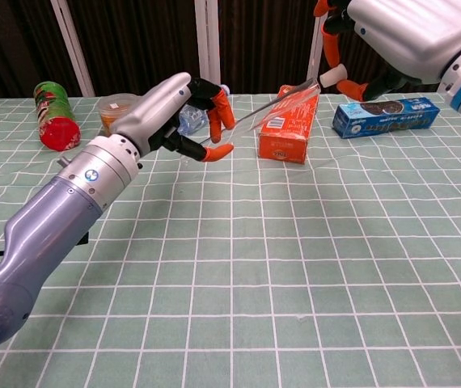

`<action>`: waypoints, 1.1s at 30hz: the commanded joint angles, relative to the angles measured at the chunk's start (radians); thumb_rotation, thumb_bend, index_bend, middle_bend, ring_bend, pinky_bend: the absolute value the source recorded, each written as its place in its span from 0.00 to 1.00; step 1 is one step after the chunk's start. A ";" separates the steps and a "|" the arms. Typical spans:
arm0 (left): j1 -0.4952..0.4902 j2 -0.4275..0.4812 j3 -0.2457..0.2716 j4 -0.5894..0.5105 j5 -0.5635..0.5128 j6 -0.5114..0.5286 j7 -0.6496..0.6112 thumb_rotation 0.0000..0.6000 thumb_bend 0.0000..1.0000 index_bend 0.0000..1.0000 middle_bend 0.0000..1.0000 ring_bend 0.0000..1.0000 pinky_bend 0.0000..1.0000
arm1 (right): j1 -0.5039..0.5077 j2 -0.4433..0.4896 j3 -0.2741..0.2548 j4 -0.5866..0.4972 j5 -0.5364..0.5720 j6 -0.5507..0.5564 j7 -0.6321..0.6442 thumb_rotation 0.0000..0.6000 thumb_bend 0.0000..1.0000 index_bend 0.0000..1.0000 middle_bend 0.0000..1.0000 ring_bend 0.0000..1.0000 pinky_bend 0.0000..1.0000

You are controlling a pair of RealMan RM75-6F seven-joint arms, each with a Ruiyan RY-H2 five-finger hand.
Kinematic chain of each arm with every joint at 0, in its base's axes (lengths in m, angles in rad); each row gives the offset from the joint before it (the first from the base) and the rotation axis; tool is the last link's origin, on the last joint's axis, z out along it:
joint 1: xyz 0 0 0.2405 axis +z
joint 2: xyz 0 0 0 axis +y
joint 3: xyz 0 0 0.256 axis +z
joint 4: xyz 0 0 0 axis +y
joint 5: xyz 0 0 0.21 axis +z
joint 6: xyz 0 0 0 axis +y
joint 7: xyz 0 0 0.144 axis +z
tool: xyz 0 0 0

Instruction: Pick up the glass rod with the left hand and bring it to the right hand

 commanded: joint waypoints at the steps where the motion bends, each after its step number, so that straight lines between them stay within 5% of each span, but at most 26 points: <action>1: -0.002 -0.003 0.000 0.001 0.001 -0.001 0.001 1.00 0.70 0.56 0.61 0.13 0.00 | -0.002 -0.003 -0.001 0.000 0.002 0.000 0.002 1.00 0.42 0.61 0.22 0.05 0.00; 33: -0.017 -0.029 -0.015 0.022 -0.005 -0.006 0.013 1.00 0.70 0.56 0.61 0.13 0.00 | -0.006 -0.006 -0.005 -0.006 0.000 0.007 0.015 1.00 0.42 0.61 0.22 0.05 0.00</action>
